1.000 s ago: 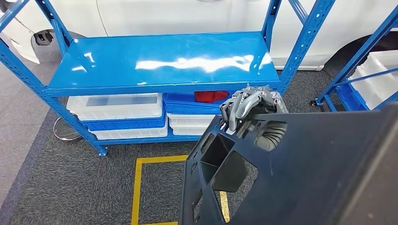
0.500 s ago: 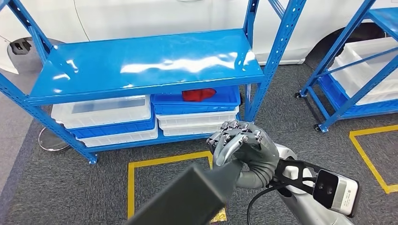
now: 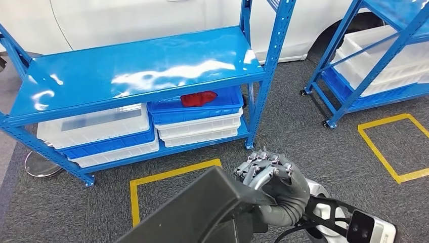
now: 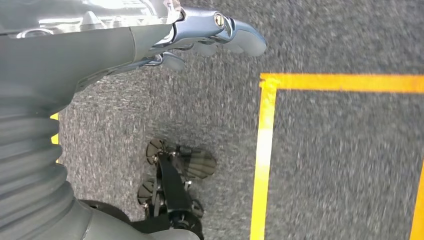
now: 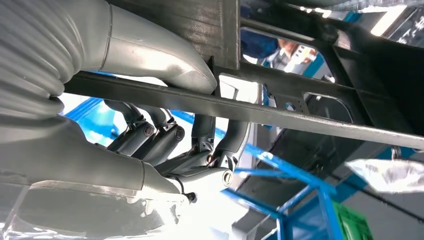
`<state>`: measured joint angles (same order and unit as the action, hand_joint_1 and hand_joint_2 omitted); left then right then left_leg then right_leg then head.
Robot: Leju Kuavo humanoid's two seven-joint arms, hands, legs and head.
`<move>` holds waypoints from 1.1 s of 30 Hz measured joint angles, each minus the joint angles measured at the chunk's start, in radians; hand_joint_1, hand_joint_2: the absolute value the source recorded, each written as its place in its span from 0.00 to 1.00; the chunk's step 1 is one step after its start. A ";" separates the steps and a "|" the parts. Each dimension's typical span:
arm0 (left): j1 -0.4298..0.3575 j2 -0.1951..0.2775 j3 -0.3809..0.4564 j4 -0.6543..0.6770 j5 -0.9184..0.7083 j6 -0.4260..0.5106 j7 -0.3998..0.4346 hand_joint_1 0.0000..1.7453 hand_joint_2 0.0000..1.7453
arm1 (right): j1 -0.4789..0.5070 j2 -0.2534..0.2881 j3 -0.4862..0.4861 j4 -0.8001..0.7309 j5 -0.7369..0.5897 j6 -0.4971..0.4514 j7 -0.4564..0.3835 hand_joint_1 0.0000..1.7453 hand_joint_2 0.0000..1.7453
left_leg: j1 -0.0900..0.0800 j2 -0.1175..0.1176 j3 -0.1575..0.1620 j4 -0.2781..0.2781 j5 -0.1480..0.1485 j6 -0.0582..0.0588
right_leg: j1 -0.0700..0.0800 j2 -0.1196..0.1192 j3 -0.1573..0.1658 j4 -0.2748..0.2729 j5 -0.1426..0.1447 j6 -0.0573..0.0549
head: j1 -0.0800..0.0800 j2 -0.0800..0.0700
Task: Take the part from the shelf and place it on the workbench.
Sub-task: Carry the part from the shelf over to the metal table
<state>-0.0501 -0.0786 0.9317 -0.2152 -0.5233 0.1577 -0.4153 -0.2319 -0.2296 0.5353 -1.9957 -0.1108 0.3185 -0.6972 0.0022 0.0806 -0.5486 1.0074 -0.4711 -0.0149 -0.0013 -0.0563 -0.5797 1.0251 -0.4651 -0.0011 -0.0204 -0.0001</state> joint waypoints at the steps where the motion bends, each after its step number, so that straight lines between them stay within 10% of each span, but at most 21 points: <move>1: 0.000 0.000 0.000 0.000 0.000 -0.008 -0.001 0.00 1.00 | 0.017 0.001 -0.001 -0.009 0.011 -0.001 0.000 1.00 1.00 | 0.000 0.008 0.002 -0.001 0.000 -0.005 | -0.001 0.011 -0.002 -0.002 0.003 -0.007 | 0.000 0.000; 4: -0.002 -0.002 0.003 0.000 -0.003 -0.020 -0.003 0.00 1.00 | 0.046 0.011 -0.002 -0.027 0.041 -0.007 0.000 1.00 1.00 | 0.005 -0.020 -0.017 0.054 -0.048 -0.021 | -0.007 0.038 -0.004 -0.011 0.014 -0.025 | -0.001 0.000; 8: 0.000 -0.004 0.006 0.000 -0.010 -0.022 -0.004 0.00 1.00 | 0.060 0.024 -0.001 -0.031 0.054 -0.024 0.000 1.00 1.00 | 0.009 -0.069 -0.115 0.286 -0.153 -0.029 | -0.003 0.081 -0.013 -0.010 0.023 -0.035 | -0.004 0.000; 12: -0.002 -0.005 0.005 0.000 -0.022 -0.032 -0.005 0.00 1.00 | 0.060 0.026 0.004 -0.031 0.055 -0.050 0.000 1.00 1.00 | 0.006 -0.106 -0.017 0.092 -0.041 -0.004 | 0.003 0.126 -0.013 -0.008 0.027 -0.032 | -0.003 0.000; 15: -0.006 -0.006 0.005 0.000 -0.027 -0.037 -0.002 0.00 1.00 | 0.053 0.028 0.010 -0.031 0.047 -0.065 0.000 1.00 1.00 | 0.002 -0.136 0.024 -0.004 -0.019 0.011 | -0.002 0.152 -0.023 -0.007 0.037 -0.018 | 0.000 0.000; 19: -0.010 -0.009 0.005 0.000 -0.031 -0.044 0.000 0.00 1.00 | 0.042 0.011 0.006 -0.037 -0.015 -0.058 0.000 1.00 1.00 | 0.008 -0.098 0.032 -0.035 0.003 0.022 | -0.002 0.124 -0.049 0.032 0.012 0.006 | 0.002 0.000; 22: -0.007 -0.009 0.005 0.000 -0.033 -0.050 0.003 0.00 1.00 | 0.036 -0.006 -0.013 -0.042 -0.047 -0.033 0.000 1.00 1.00 | 0.008 -0.063 0.028 -0.041 0.008 0.026 | -0.008 0.072 -0.133 0.216 -0.086 0.021 | 0.005 0.000; 24: -0.006 -0.010 0.005 0.000 -0.033 -0.051 0.005 0.00 1.00 | 0.037 -0.013 -0.021 -0.042 -0.055 -0.025 0.000 1.00 1.00 | 0.009 -0.040 0.025 -0.037 0.008 0.025 | -0.015 0.065 -0.152 0.272 -0.097 0.030 | 0.006 0.000; 28: -0.009 -0.012 0.005 0.000 -0.033 -0.054 0.006 0.00 1.00 | 0.036 -0.020 -0.038 -0.043 -0.074 -0.003 0.000 1.00 1.00 | 0.008 -0.006 0.022 -0.020 -0.004 0.009 | -0.022 0.010 -0.018 0.039 -0.002 0.031 | 0.006 0.000; 33: -0.012 -0.014 0.006 0.000 -0.030 -0.054 0.000 0.00 1.00 | 0.038 -0.021 -0.054 -0.046 -0.084 0.019 0.000 1.00 1.00 | 0.005 0.014 0.022 -0.005 -0.020 -0.017 | -0.014 0.025 -0.007 -0.002 0.006 -0.008 | 0.004 0.000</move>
<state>-0.0621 -0.0923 0.9378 -0.2152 -0.5537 0.1039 -0.4150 -0.1936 -0.2503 0.4811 -2.0420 -0.1945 0.3373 -0.6973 0.0074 0.0945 -0.5269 1.0025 -0.4913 -0.0321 -0.0155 -0.0317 -0.5867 1.0230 -0.4593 -0.0094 -0.0169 -0.0003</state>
